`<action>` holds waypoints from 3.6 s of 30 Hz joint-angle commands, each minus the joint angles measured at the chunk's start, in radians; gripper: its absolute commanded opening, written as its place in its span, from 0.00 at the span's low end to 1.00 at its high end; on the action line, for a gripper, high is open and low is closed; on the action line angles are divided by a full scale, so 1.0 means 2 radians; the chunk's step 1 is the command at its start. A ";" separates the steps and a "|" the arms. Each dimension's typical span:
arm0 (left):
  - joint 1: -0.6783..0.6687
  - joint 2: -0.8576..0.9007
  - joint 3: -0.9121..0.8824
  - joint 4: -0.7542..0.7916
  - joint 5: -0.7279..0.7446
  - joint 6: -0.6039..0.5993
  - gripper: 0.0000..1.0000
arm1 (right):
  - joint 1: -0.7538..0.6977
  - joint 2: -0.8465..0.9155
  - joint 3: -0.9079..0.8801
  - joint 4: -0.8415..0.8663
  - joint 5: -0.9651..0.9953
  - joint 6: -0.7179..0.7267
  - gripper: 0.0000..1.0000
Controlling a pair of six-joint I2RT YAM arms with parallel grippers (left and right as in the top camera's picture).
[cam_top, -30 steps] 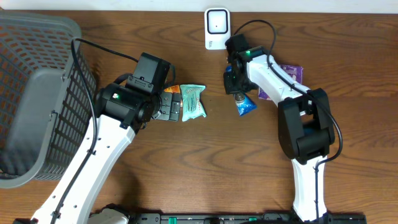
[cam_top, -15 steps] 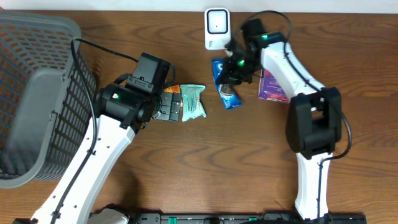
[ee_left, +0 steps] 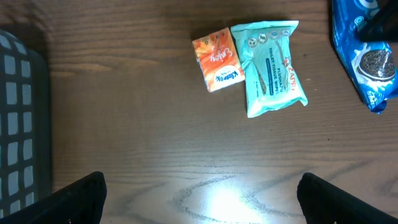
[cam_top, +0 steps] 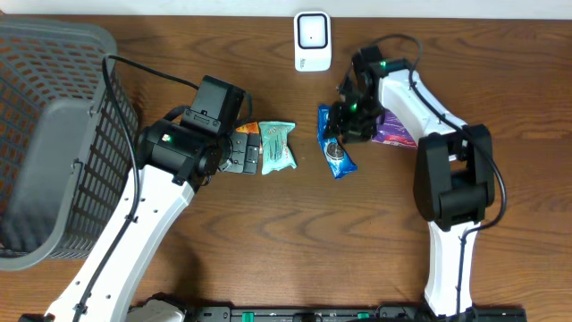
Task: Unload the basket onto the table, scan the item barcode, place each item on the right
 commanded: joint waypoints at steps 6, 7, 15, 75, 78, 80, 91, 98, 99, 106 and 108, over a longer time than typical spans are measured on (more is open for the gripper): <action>0.000 0.002 -0.001 -0.001 -0.005 -0.007 0.98 | 0.106 -0.059 0.033 0.003 0.241 -0.002 0.34; 0.000 0.002 -0.001 -0.001 -0.005 -0.007 0.98 | 0.117 -0.058 0.027 0.010 0.255 -0.002 0.34; 0.000 0.002 -0.001 -0.001 -0.005 -0.007 0.98 | 0.164 -0.040 -0.025 0.066 0.380 0.017 0.41; 0.000 0.002 -0.001 -0.001 -0.005 -0.007 0.98 | -0.055 0.053 -0.069 0.144 -0.228 -0.032 0.21; 0.000 0.002 -0.001 -0.001 -0.005 -0.007 0.98 | -0.056 0.027 -0.047 0.091 -0.126 -0.032 0.30; 0.000 0.002 -0.001 -0.001 -0.005 -0.007 0.98 | -0.056 0.003 -0.031 0.061 -0.078 -0.032 0.43; 0.000 0.002 -0.001 -0.001 -0.005 -0.007 0.98 | -0.019 -0.072 -0.002 0.027 0.019 -0.032 0.39; 0.000 0.002 -0.001 -0.001 -0.005 -0.007 0.98 | 0.031 -0.051 -0.006 0.047 0.152 0.026 0.66; 0.000 0.002 -0.001 -0.001 -0.005 -0.007 0.98 | 0.033 -0.046 -0.007 0.050 0.158 0.028 0.66; 0.000 0.002 -0.001 -0.001 -0.005 -0.007 0.98 | 0.035 0.023 -0.007 0.088 0.093 0.028 0.58; 0.000 0.002 -0.001 -0.001 -0.005 -0.007 0.98 | 0.036 0.037 -0.007 0.092 0.094 0.028 0.43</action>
